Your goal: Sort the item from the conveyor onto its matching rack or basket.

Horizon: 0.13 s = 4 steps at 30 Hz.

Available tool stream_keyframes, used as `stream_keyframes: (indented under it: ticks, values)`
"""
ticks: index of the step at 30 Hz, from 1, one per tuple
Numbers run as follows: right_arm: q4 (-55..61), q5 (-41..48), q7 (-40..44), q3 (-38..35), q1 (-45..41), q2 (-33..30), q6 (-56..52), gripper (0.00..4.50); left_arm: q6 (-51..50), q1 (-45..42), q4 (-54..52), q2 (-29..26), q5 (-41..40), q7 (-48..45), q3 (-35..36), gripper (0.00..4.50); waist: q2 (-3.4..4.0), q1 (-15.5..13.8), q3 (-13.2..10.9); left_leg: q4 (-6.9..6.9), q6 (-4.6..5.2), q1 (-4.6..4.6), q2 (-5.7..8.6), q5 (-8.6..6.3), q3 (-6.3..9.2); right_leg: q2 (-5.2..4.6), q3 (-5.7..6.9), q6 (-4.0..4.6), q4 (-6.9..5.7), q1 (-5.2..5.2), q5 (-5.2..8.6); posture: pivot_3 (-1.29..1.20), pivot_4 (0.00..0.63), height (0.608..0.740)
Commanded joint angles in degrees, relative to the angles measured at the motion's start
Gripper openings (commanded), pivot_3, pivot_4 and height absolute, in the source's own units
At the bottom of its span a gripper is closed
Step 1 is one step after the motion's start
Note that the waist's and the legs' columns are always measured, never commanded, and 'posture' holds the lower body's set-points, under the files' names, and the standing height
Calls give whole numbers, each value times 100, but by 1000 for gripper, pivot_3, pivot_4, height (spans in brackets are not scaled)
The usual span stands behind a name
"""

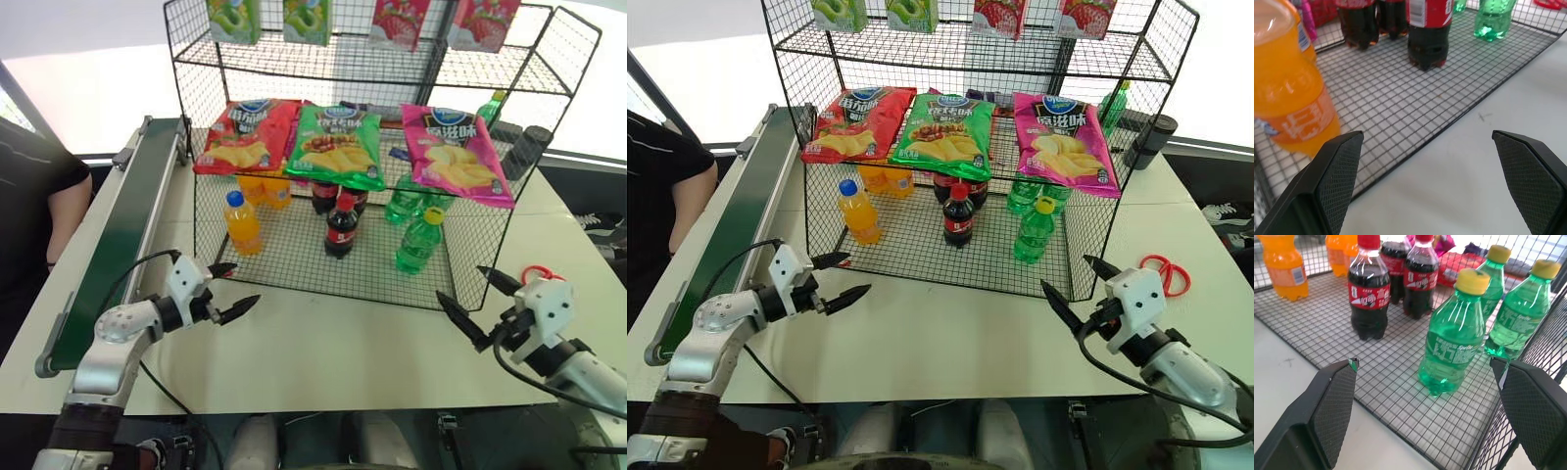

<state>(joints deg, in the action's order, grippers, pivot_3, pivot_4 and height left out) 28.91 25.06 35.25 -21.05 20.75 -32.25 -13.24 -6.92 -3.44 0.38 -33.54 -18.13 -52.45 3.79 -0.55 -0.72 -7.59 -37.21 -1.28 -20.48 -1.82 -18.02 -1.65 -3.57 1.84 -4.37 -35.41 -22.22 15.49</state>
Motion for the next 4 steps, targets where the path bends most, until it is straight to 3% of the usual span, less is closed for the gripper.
stream_keyframes:
  ticks: [1,4]
  values:
    - [181,143,63,-201,-47,-94,-40,4465,144,12,-34,-69,-74,-82,147,4500,-1,-3,0,0,0,0,0,0,0,-1,0,0,0,0,0,0,150,740]
    - [75,108,112,-202,-38,-75,24,4465,191,14,-9,-63,-111,-178,138,4500,-1,-4,0,0,0,-1,0,0,0,-2,0,3,0,0,2,0,150,740]
